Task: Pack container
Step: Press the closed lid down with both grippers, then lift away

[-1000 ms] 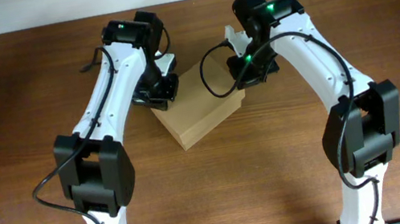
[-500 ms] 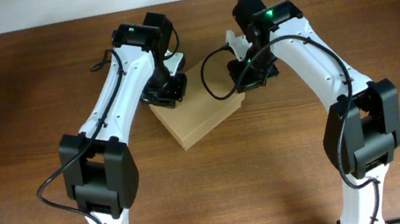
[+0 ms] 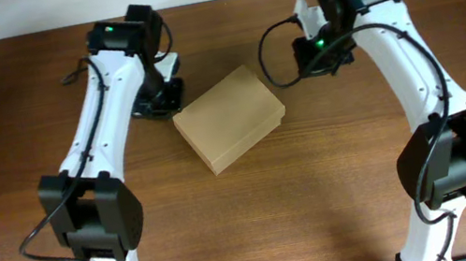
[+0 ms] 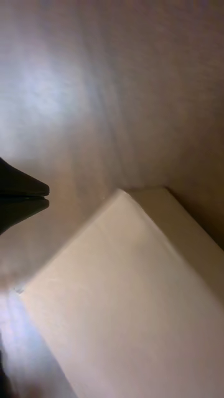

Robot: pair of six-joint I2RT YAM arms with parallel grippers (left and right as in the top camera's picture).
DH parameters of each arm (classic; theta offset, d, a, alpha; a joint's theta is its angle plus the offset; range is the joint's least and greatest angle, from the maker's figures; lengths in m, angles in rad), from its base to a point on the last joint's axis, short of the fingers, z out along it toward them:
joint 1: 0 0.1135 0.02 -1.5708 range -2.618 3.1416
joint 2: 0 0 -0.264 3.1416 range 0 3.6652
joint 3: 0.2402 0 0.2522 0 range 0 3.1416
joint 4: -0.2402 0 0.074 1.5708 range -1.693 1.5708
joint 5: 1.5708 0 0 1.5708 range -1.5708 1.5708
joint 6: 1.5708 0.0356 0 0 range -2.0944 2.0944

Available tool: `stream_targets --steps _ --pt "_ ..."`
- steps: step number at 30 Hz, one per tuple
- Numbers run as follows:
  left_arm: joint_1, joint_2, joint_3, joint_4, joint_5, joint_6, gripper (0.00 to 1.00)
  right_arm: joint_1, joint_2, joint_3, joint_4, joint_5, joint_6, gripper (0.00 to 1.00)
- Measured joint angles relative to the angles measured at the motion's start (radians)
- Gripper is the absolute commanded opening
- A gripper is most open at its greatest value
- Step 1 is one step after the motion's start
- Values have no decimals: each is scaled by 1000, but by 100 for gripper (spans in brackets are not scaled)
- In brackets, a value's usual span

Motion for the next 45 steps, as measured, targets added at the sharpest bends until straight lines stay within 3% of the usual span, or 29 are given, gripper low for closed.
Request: stream_targets --steps 11,22,45 --pt "-3 -1 -15 -69 -31 -21 2 -7 0 0 0 6 0 4" --pt "-4 -1 -208 83 -28 -29 2 -7 0 0 1 13 -1 4" --pt "-4 10 -218 344 80 -33 2 -7 0 0 23 19 -1 4"
